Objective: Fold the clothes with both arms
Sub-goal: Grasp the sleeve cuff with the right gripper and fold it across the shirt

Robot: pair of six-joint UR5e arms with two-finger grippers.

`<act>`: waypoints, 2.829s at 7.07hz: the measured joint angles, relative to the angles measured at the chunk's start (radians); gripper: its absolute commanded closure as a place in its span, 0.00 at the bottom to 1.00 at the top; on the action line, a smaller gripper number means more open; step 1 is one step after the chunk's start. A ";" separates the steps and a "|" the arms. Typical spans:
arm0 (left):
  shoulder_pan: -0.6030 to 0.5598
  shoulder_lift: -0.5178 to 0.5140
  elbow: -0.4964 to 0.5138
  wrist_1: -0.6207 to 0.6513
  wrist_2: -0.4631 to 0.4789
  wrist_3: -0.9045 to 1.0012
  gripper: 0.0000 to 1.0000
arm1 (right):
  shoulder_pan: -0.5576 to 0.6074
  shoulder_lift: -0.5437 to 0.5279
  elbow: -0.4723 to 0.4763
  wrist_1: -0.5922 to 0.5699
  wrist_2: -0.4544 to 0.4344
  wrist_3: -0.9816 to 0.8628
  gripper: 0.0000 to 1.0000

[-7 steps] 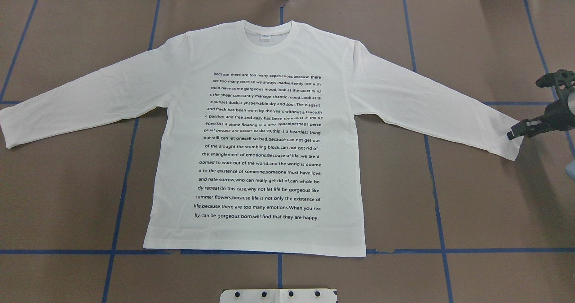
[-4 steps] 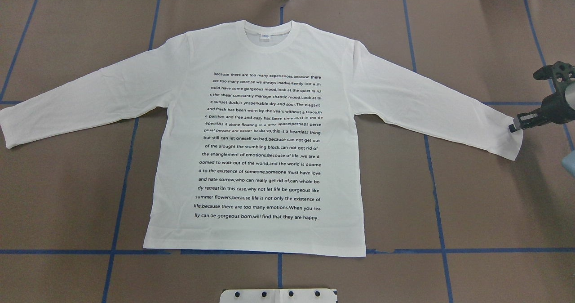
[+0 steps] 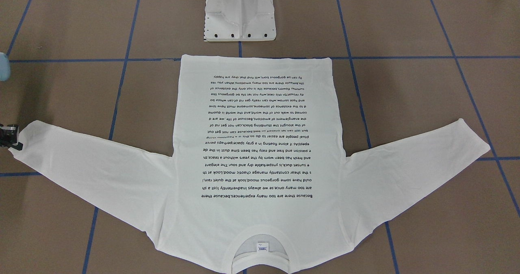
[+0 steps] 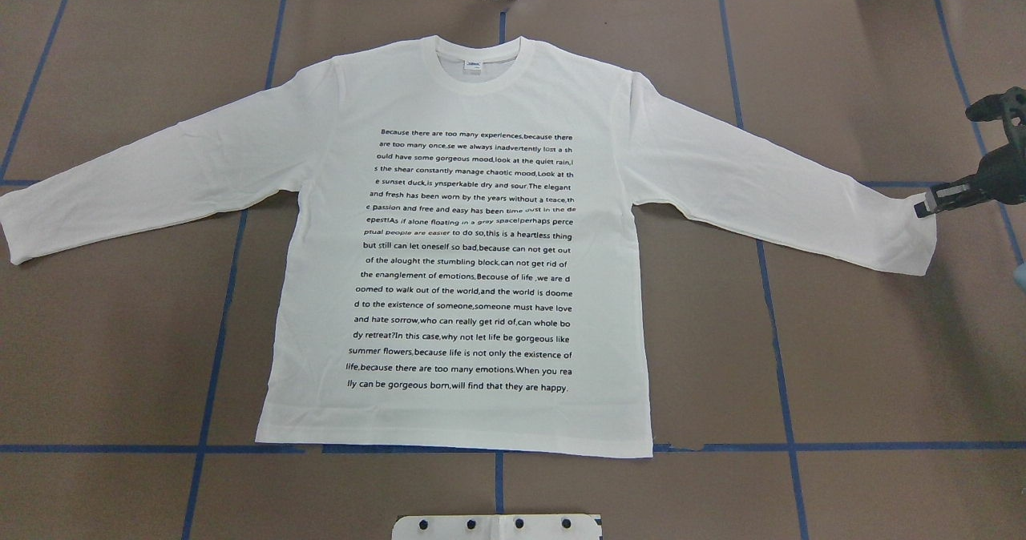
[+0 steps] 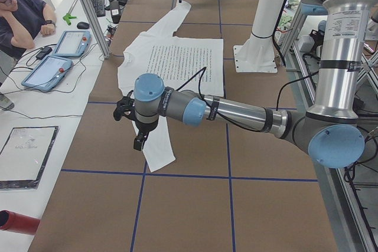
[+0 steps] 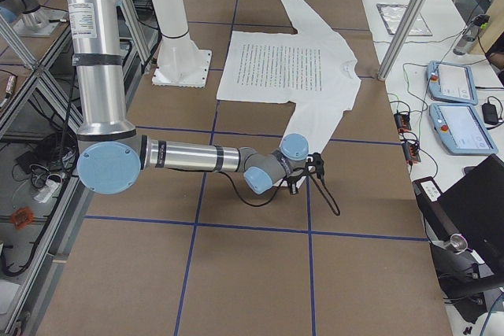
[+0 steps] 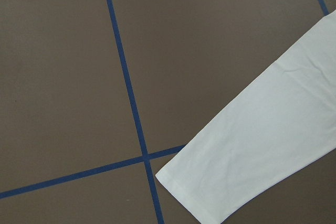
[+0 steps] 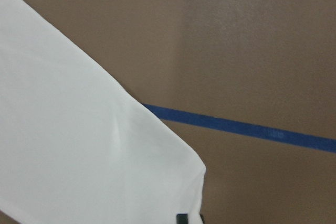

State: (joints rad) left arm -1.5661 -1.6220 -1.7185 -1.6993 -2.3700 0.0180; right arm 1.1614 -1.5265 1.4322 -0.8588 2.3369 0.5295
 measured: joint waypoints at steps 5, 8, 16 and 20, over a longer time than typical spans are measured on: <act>-0.013 0.002 -0.001 0.000 0.000 0.001 0.01 | -0.013 0.185 0.133 0.012 0.080 0.298 1.00; -0.035 0.001 -0.002 0.001 0.001 -0.002 0.01 | -0.120 0.437 0.138 0.011 0.059 0.580 1.00; -0.051 -0.002 0.003 0.001 0.002 -0.011 0.01 | -0.478 0.927 -0.082 -0.071 -0.373 0.605 1.00; -0.051 -0.006 0.008 0.001 0.002 -0.021 0.01 | -0.531 1.129 -0.469 -0.068 -0.408 0.588 1.00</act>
State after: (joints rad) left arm -1.6169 -1.6283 -1.7100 -1.6983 -2.3685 -0.0028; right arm 0.6303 -0.3973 0.9635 -0.9271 1.9286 1.1180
